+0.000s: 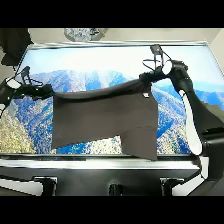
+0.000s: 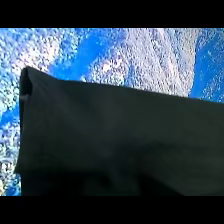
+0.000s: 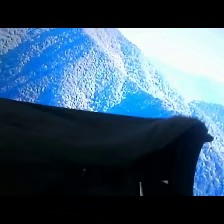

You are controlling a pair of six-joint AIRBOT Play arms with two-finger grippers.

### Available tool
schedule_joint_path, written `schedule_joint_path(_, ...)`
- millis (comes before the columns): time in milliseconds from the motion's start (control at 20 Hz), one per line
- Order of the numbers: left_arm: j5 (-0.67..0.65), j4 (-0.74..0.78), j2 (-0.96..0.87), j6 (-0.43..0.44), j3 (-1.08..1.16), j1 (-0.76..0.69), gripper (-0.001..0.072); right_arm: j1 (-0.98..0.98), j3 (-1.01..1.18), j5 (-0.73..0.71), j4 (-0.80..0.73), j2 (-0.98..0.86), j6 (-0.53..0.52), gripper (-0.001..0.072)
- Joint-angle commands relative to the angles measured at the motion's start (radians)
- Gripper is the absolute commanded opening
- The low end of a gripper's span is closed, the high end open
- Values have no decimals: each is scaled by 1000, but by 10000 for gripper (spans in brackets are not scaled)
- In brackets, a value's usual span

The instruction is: Fold the shirts.

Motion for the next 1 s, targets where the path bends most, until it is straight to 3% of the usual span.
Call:
schedule_joint_path(0, -199, -26, -29, 0, 97, 42, 554, -60, 35, 93, 132, 29, -69, 495)
schedule_joint_path(50, -323, -24, -27, 1, 142, 76, 540, -107, 49, 173, 143, 63, -137, 496)
schedule_joint_path(150, -535, -2, -3, 17, 145, 143, 426, -204, 52, 367, 139, 121, -230, 496)
schedule_joint_path(200, -587, 25, 28, 21, 92, 172, 426, -254, 51, 503, 136, 137, -267, 495)
schedule_joint_path(300, -585, 77, 121, 27, -104, 219, 430, -329, 37, 710, 117, 139, -343, 496)
schedule_joint_path(400, -546, 91, 237, 66, -375, 266, 430, -369, -5, 810, 89, 139, -377, 497)
schedule_joint_path(600, -403, 90, 381, 113, -703, 336, 429, -364, -74, 800, 92, 139, -385, 495)
schedule_joint_path(950, -293, 49, 378, 154, -818, 278, 424, -337, -87, 761, 85, 137, -415, 493)
